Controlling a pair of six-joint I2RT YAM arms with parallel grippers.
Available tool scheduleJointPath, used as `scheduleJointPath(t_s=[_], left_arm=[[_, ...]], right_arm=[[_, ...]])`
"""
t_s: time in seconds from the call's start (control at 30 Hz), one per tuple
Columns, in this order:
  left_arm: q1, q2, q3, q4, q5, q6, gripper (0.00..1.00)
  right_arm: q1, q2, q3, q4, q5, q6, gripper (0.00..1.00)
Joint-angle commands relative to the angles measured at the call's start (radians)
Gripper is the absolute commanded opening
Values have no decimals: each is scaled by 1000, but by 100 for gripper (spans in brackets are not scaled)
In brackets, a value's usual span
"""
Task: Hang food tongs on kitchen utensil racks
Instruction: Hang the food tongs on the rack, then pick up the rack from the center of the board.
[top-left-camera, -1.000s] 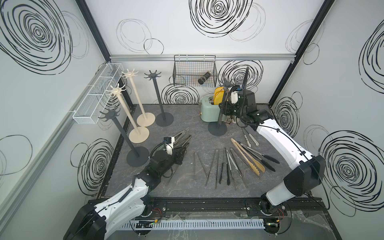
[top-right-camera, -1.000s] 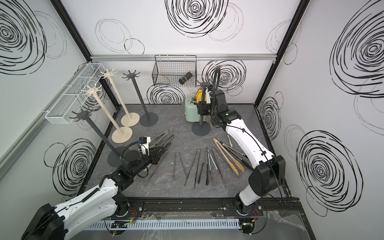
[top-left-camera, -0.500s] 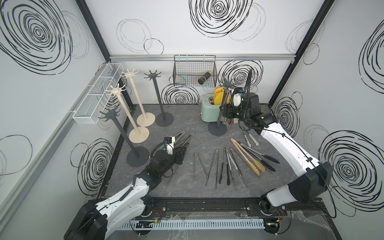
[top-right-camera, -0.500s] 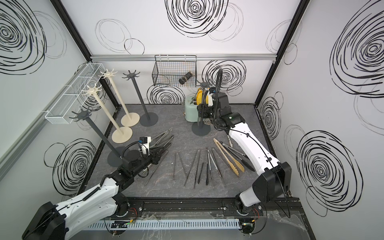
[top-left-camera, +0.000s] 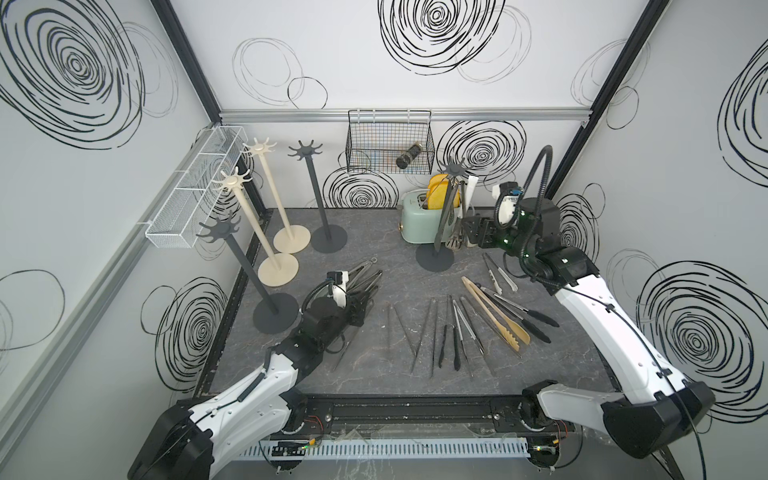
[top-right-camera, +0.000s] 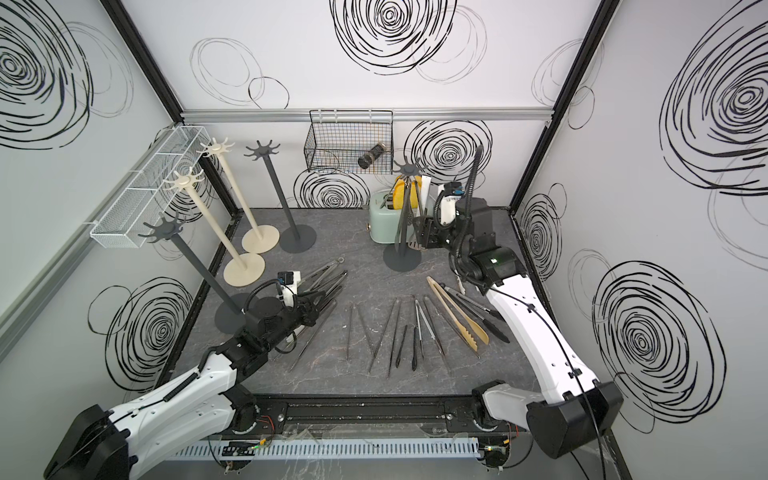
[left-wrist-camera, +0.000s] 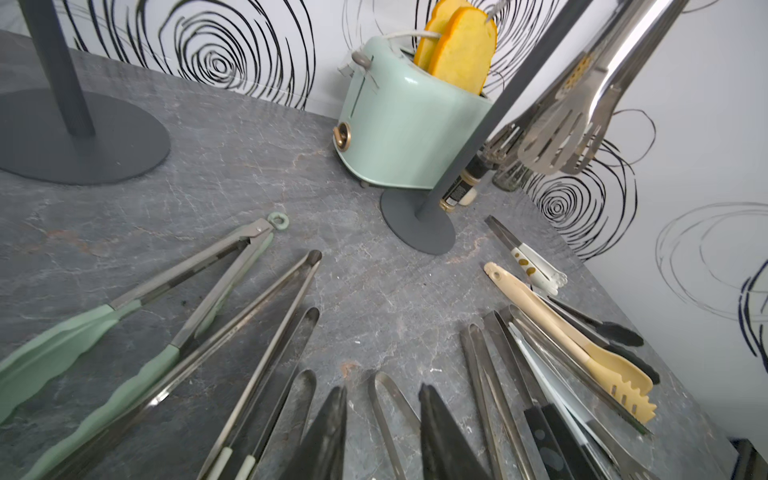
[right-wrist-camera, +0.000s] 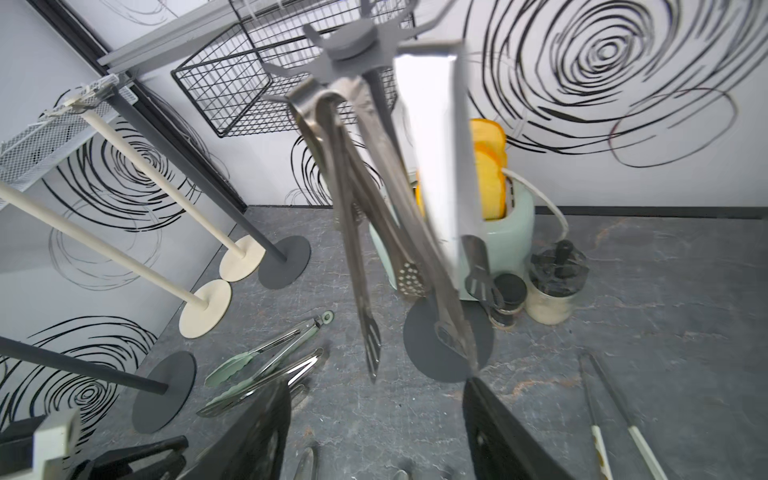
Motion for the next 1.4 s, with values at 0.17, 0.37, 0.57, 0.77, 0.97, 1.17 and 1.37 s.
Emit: scheduleJointPath(t_s=[0.17, 0.37, 0.57, 0.77, 0.97, 1.17, 1.37], left_arm=[[78, 59, 174, -34, -142, 22, 38], [143, 255, 395, -12, -222, 143, 48], [242, 494, 609, 84, -219, 238, 59], [314, 704, 804, 112, -227, 320, 62], [357, 856, 960, 114, -313, 386, 64], [403, 953, 1068, 102, -372, 382, 65], [439, 1041, 1159, 104, -307, 383, 66]], right_arm=[[-105, -195, -193, 48, -92, -32, 69], [-107, -298, -353, 169, -148, -7, 73], [-109, -324, -446, 262, -235, 36, 76], [-110, -326, -470, 276, -238, 23, 81], [-114, -311, -469, 276, -217, 11, 81], [-119, -286, -476, 260, -189, 5, 82], [-126, -258, -476, 255, -184, 6, 82]])
